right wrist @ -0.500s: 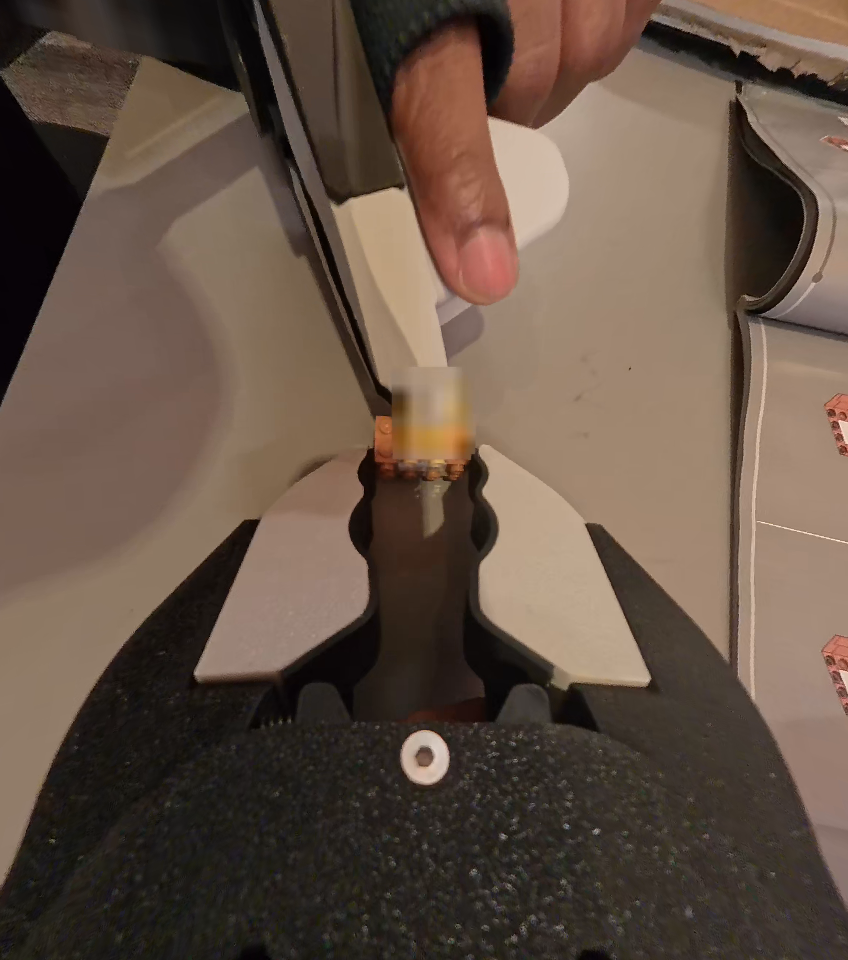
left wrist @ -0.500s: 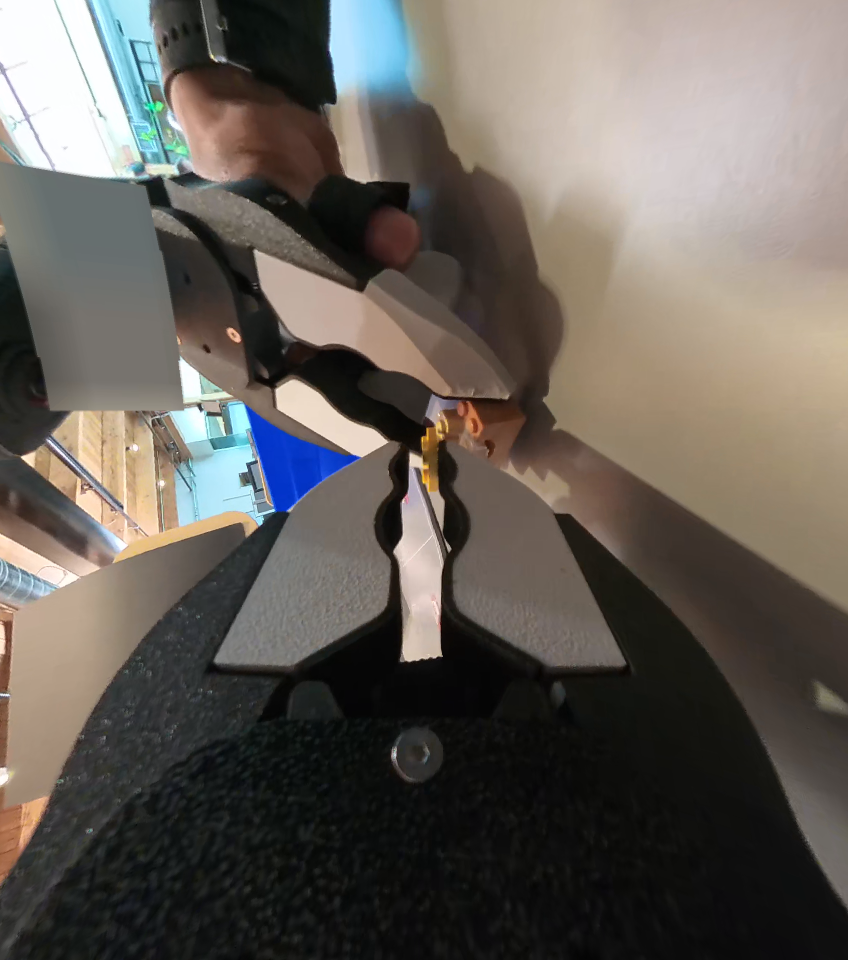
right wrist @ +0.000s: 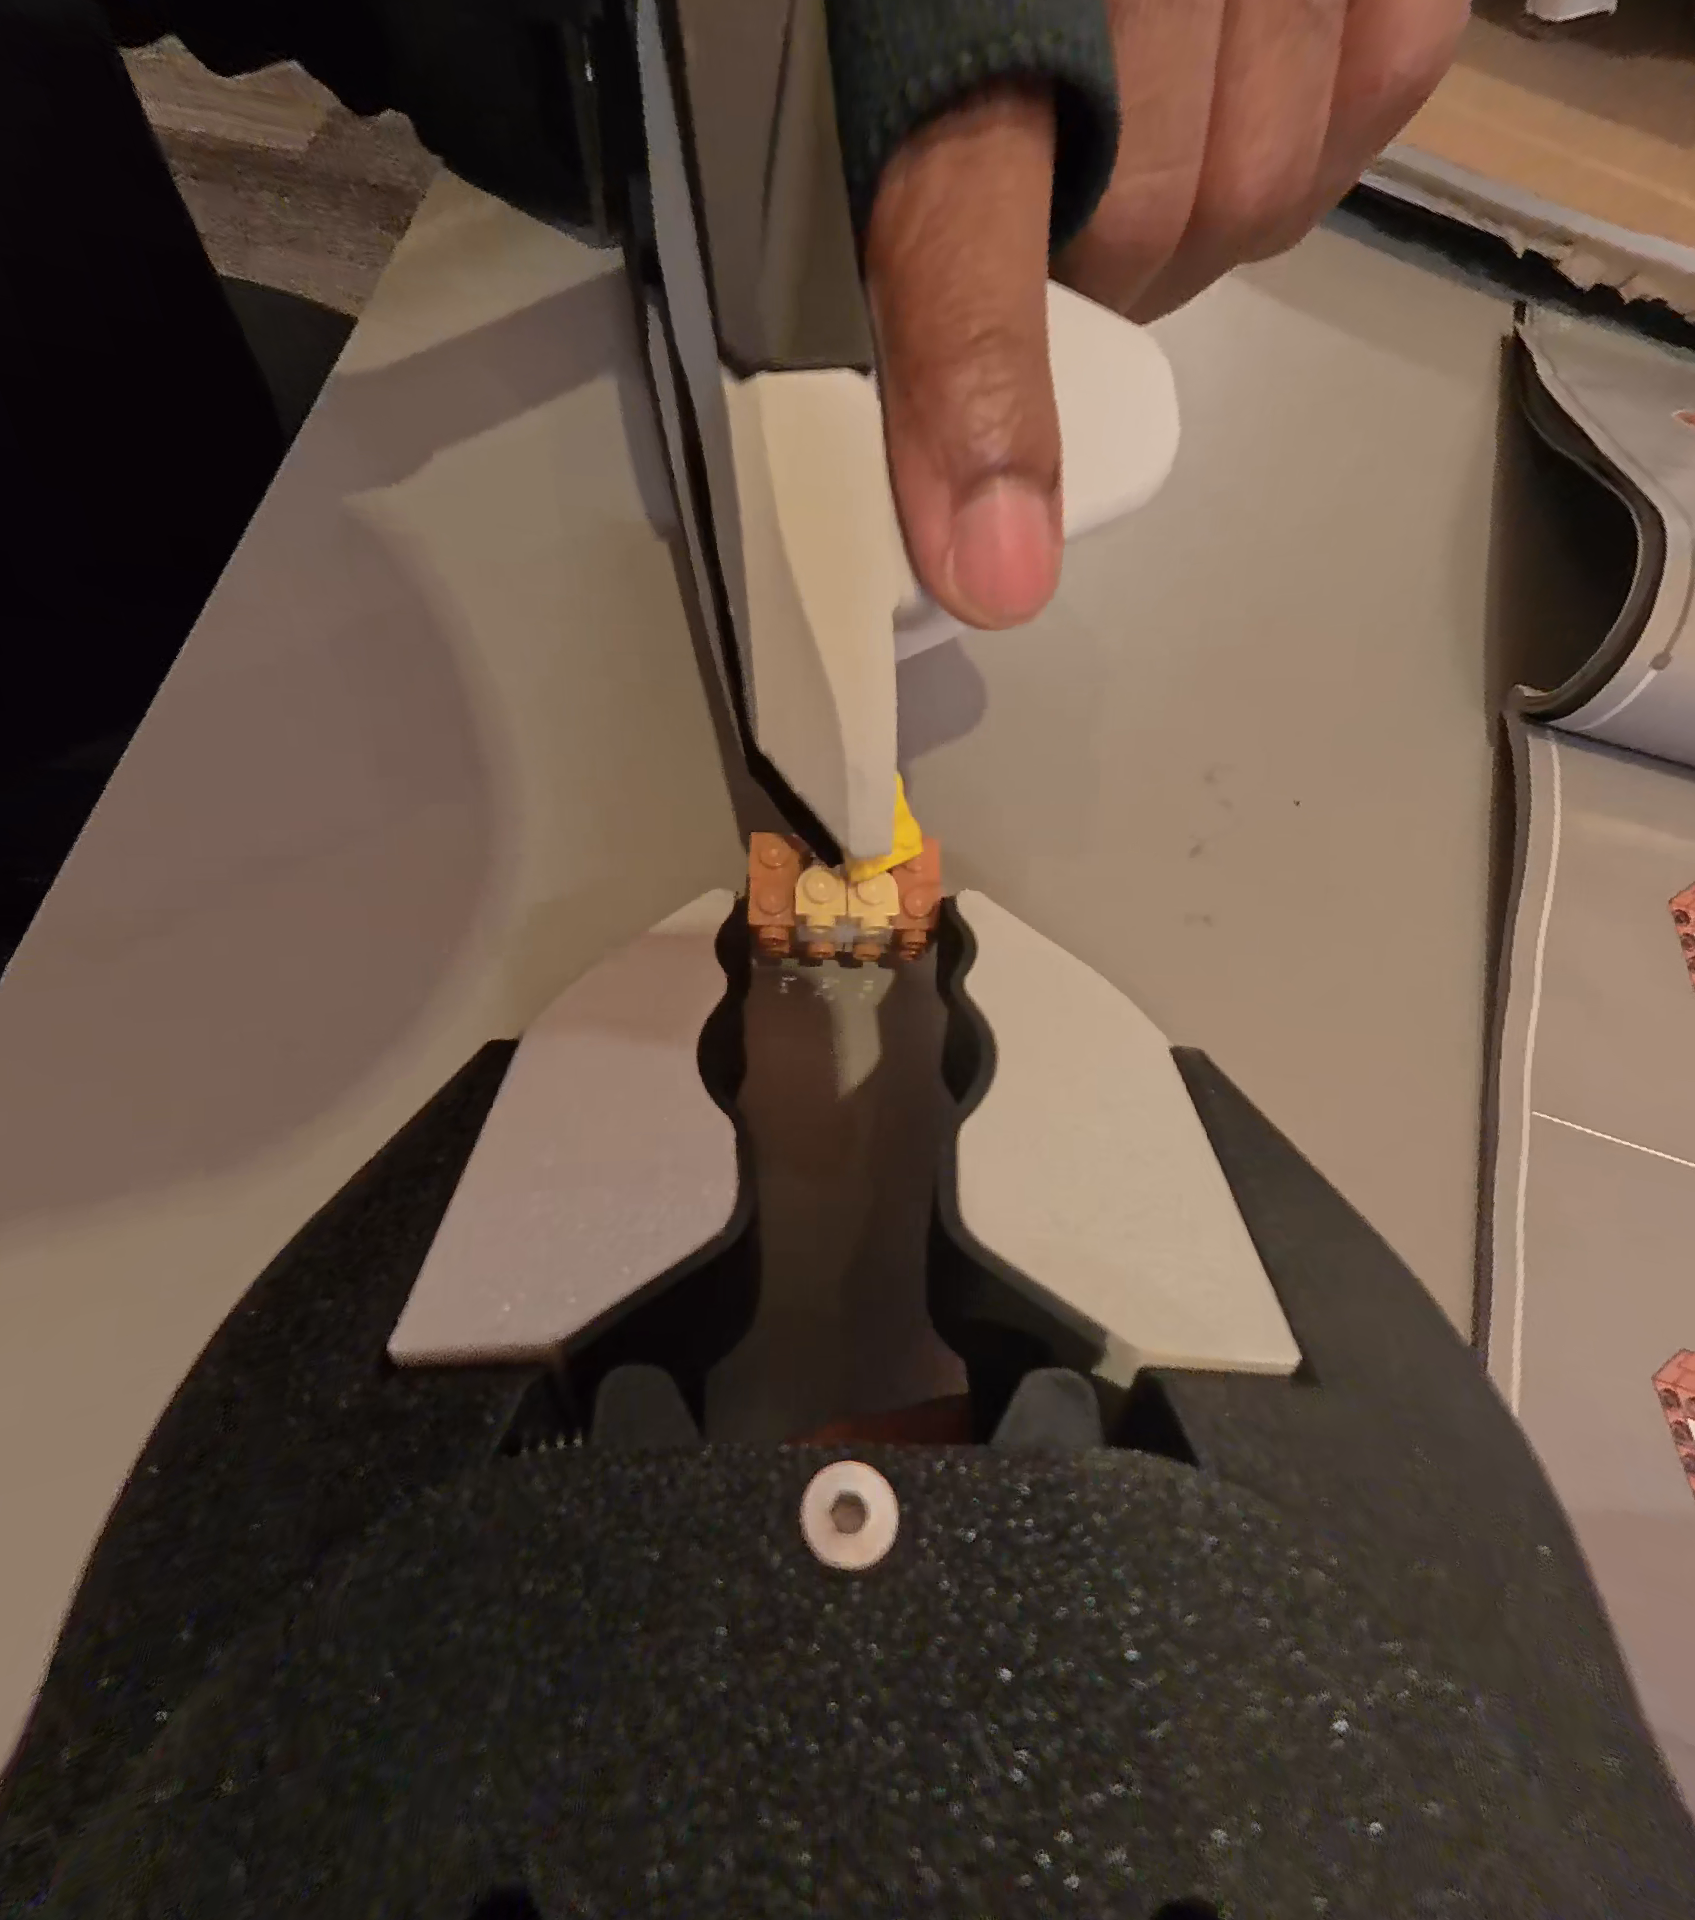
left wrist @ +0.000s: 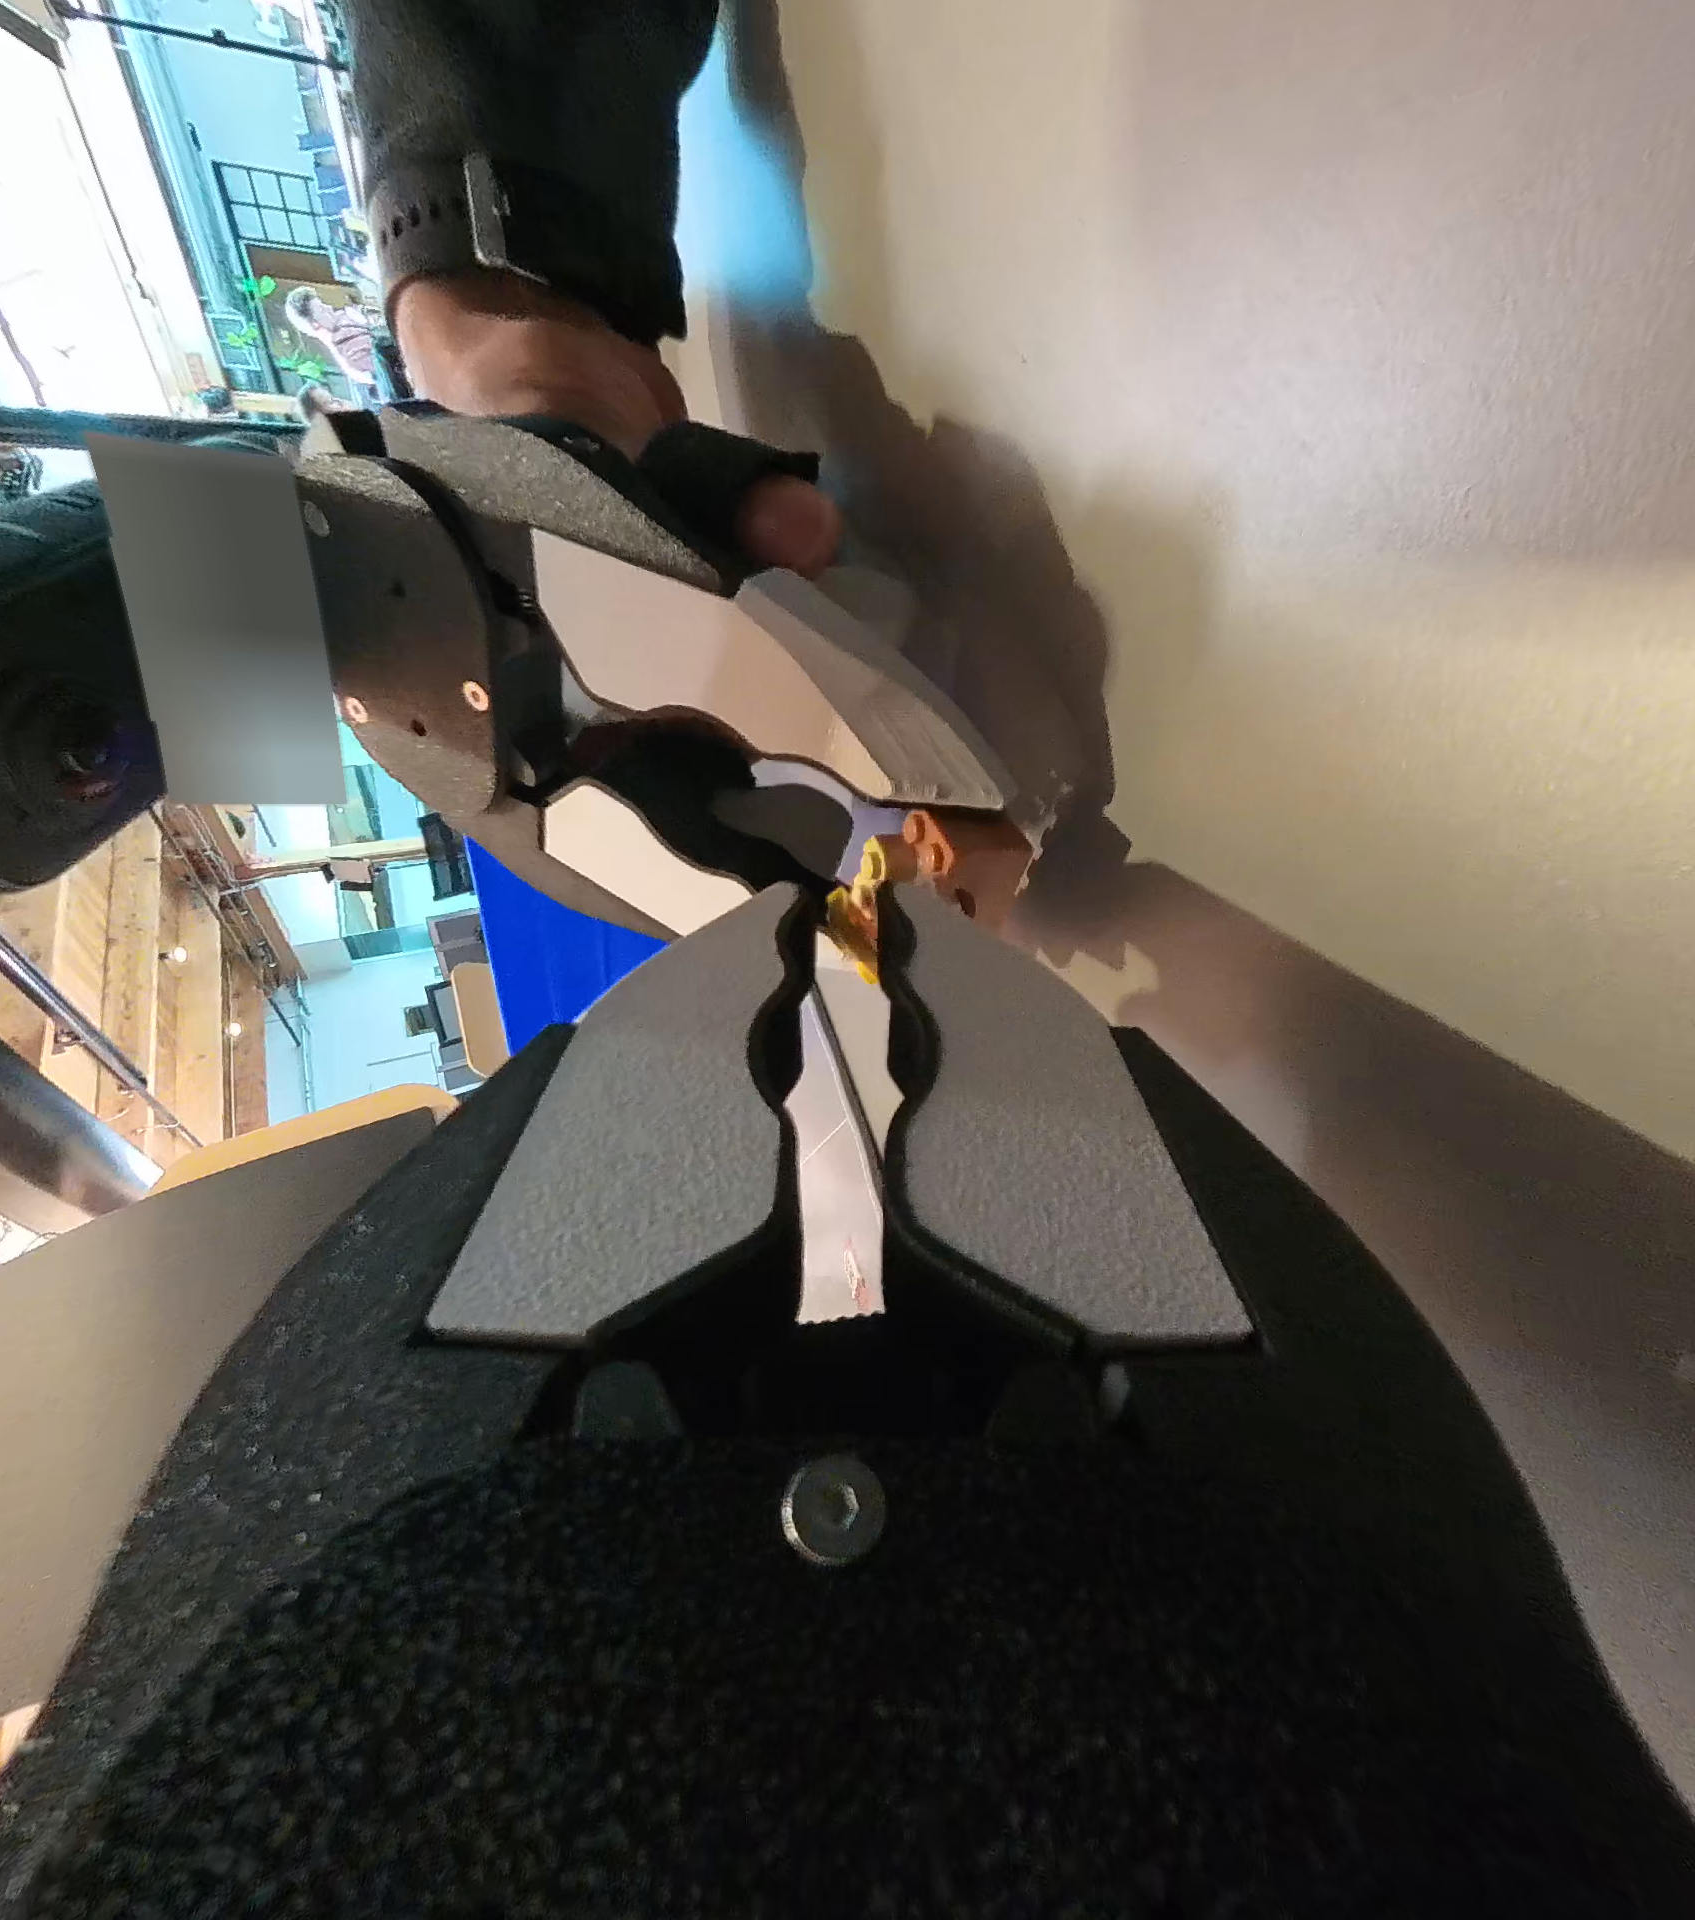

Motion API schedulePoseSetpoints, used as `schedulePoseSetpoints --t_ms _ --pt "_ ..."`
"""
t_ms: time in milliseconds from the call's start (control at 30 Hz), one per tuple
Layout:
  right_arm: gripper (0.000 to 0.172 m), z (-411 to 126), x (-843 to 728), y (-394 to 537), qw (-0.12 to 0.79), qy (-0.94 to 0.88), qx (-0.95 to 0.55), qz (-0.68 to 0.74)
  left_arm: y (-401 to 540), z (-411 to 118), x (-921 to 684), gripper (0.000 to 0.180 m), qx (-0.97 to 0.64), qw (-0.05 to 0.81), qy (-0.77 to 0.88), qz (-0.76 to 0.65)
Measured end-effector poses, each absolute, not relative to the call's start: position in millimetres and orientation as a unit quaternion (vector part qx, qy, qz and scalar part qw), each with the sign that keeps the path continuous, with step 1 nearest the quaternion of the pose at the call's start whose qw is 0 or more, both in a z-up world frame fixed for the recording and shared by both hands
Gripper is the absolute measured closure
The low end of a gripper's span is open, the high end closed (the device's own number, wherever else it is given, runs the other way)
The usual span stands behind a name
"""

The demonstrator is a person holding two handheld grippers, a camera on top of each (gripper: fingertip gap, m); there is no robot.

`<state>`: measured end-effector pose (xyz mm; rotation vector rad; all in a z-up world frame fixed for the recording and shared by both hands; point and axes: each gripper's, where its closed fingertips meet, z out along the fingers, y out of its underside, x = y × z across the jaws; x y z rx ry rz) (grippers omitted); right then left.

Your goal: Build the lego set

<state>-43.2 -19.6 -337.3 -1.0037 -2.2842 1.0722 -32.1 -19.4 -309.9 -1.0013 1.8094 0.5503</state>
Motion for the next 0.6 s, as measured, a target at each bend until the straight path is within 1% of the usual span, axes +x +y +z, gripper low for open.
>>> schedulePoseSetpoints --t_ms 200,600 --pt "0.138 -339.5 -40.9 -21.3 0.210 -0.829 -0.353 0.380 -20.1 -311.9 -29.7 0.171 -0.421 0.483 0.740 0.205" --pt "0.138 -336.5 -39.8 -21.9 0.211 -0.825 -0.348 0.391 -25.6 -308.7 -26.7 0.175 -0.466 0.516 0.711 0.105"
